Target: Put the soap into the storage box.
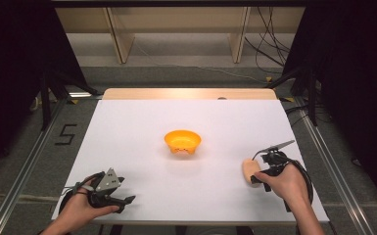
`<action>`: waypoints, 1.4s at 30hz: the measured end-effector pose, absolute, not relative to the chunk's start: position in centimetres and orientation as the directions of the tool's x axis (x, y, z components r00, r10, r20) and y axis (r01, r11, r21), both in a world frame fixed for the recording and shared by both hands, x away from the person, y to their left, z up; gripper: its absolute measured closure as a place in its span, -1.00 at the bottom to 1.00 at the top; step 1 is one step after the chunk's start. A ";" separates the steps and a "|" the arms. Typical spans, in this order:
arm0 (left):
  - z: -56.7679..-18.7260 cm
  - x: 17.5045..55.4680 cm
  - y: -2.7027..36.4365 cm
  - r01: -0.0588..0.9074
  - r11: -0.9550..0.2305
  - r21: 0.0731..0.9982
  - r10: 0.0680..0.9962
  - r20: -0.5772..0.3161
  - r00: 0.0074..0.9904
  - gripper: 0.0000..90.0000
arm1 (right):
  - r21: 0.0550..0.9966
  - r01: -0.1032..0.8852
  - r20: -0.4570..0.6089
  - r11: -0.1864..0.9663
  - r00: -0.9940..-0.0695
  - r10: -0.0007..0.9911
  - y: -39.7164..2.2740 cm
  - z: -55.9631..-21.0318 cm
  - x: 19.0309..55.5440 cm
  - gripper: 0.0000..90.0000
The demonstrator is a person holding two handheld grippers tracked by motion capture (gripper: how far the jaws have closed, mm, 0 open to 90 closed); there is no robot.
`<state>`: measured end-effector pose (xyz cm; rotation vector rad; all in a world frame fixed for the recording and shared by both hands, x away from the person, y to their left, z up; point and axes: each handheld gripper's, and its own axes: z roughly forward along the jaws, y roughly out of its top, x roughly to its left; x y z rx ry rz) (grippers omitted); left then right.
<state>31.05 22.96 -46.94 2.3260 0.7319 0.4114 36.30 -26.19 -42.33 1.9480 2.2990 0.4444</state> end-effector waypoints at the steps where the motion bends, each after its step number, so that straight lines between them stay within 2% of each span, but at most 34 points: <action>1: -46.9 31.1 23.0 0.391 -0.633 0.668 0.598 0.101 0.795 -0.40 | 0.280 0.952 0.117 0.128 -0.166 0.979 -26.0 -42.2 36.3 -0.30; 18: -46.9 31.0 22.8 0.371 -0.641 0.672 0.585 0.115 0.803 -0.40 | 0.208 0.965 0.082 0.162 -0.182 0.980 -25.3 -42.0 39.0 -0.32; 28: -47.0 30.9 22.8 0.372 -0.638 0.674 0.584 0.108 0.805 -0.40 | 0.155 0.974 0.085 0.166 -0.180 0.980 -24.4 -43.2 40.9 -0.34; 29: -47.0 31.0 22.8 0.371 -0.642 0.671 0.582 0.112 0.805 -0.40 | 0.136 0.982 0.097 0.131 -0.144 0.985 -24.0 -43.3 40.9 -0.35; 30: -46.9 31.0 22.9 0.368 -0.646 0.669 0.580 0.116 0.806 -0.40 | 0.138 0.975 0.085 0.173 -0.186 0.979 -24.3 -43.4 41.1 -0.35; 32: -46.9 31.0 22.9 0.368 -0.645 0.670 0.580 0.116 0.806 -0.40 | 0.117 0.977 0.128 0.177 -0.191 0.973 -24.4 -43.5 41.5 -0.36; 33: -47.0 31.0 22.9 0.369 -0.645 0.669 0.580 0.115 0.806 -0.40 | 0.116 0.972 0.076 0.204 -0.213 0.974 -24.5 -43.7 41.5 -0.37; 36: -47.0 31.0 22.8 0.374 -0.637 0.674 0.584 0.105 0.805 -0.40 | 0.114 0.976 0.077 0.185 -0.194 0.978 -24.3 -44.0 41.8 -0.37; 37: -47.0 30.9 22.8 0.376 -0.634 0.676 0.583 0.098 0.807 -0.40 | 0.105 0.974 0.116 0.199 -0.211 0.971 -24.6 -44.2 42.0 -0.37; 41: -47.0 31.0 22.8 0.372 -0.642 0.670 0.581 0.109 0.806 -0.40 | 0.104 0.980 0.074 0.172 -0.180 0.981 -24.1 -44.5 42.2 -0.39; 42: -47.1 30.9 22.8 0.379 -0.638 0.670 0.584 0.100 0.806 -0.40 | 0.103 0.977 0.071 0.188 -0.196 0.978 -24.1 -44.5 42.2 -0.39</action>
